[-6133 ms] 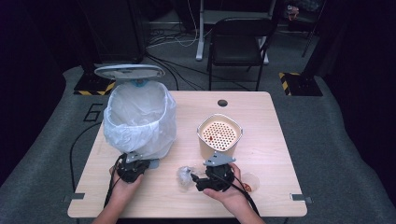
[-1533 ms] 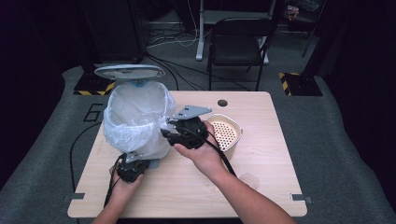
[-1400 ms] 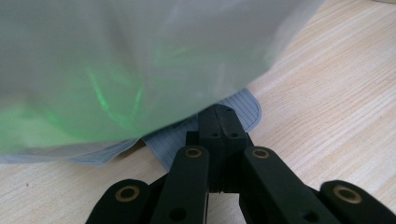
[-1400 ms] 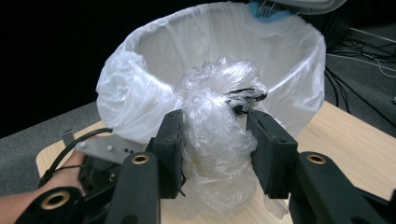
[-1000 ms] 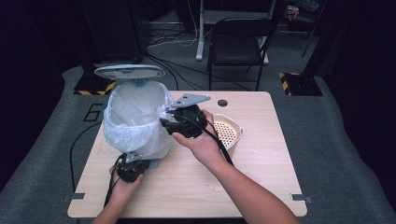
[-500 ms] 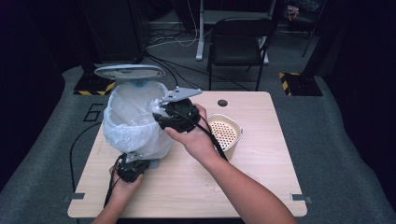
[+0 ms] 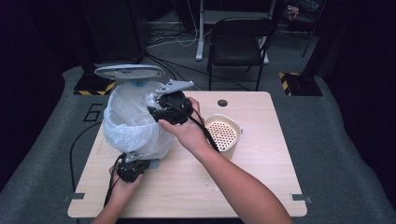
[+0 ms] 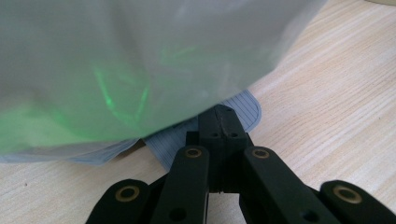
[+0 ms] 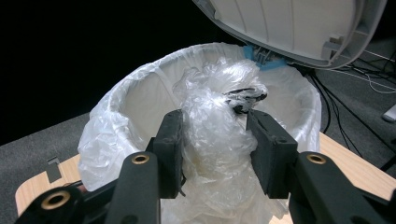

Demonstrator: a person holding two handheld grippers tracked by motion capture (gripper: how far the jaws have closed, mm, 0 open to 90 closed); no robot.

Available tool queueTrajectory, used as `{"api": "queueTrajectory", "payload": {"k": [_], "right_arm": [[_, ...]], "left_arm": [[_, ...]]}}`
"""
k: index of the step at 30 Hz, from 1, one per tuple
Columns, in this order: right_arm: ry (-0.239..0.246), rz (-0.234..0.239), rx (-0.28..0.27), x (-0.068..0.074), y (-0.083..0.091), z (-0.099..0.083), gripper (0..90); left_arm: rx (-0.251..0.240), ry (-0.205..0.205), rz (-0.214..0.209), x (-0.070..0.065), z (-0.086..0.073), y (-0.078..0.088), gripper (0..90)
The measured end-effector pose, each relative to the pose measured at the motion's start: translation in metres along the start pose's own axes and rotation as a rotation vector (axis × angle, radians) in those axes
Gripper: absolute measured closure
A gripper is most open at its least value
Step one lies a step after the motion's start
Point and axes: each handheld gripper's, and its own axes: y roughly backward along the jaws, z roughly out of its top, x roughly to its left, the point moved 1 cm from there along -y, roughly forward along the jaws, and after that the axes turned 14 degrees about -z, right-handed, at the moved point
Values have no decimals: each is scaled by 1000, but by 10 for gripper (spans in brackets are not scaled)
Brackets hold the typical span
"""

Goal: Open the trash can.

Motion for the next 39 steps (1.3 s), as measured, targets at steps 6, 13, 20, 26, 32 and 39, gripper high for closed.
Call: {"api": "queueTrajectory", "payload": {"k": [6,13,20,26,32,39], "right_arm": [[7,4,0,2,-7,4,582],[6,13,1,9,-20,7,582],[1,15,3,14,-33,8,581],[-4,5,11,13,-41,9,581],[-6,1,7,13,-46,10,581],[-10,2,4,13,-53,10,579]], "left_arm": [[36,-30,-2,2,0,2,900],[21,-18,-4,2,0,1,900],[11,-12,-4,1,0,1,900],[16,-18,-3,2,0,1,900],[21,-17,-5,2,0,2,900],[19,-16,-4,2,0,1,900]]}}
